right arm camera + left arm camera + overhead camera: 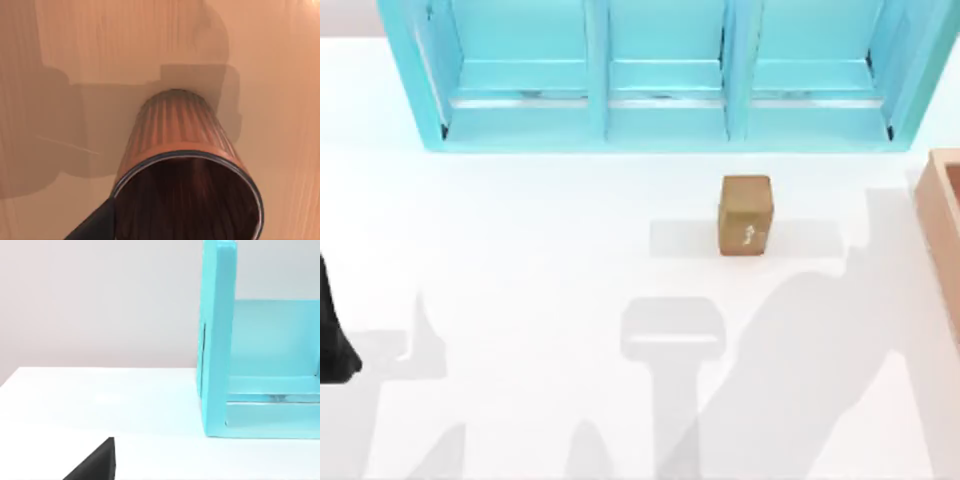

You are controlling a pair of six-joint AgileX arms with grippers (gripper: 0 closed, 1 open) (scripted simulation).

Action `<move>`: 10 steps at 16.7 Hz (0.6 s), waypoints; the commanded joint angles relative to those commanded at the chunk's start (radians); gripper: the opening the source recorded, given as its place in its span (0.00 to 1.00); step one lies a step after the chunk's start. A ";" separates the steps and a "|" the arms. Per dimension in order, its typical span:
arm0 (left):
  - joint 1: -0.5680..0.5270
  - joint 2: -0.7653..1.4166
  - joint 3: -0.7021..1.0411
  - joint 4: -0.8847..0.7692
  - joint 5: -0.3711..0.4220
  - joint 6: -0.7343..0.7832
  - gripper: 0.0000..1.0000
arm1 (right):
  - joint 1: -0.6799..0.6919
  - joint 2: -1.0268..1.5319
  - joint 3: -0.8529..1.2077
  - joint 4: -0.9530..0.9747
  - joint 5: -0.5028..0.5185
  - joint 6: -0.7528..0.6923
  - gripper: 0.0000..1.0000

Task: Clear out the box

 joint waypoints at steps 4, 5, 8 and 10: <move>0.000 0.000 0.000 0.000 0.000 0.000 1.00 | 0.000 0.018 -0.102 0.120 0.000 0.000 1.00; 0.000 0.000 0.000 0.000 0.000 0.000 1.00 | 0.000 0.019 -0.109 0.128 0.000 0.001 1.00; 0.000 0.000 0.000 0.000 0.000 0.000 1.00 | 0.000 0.019 -0.109 0.128 0.000 0.001 1.00; 0.000 0.000 0.000 0.000 0.000 0.000 1.00 | 0.000 0.019 -0.109 0.128 0.000 0.001 0.85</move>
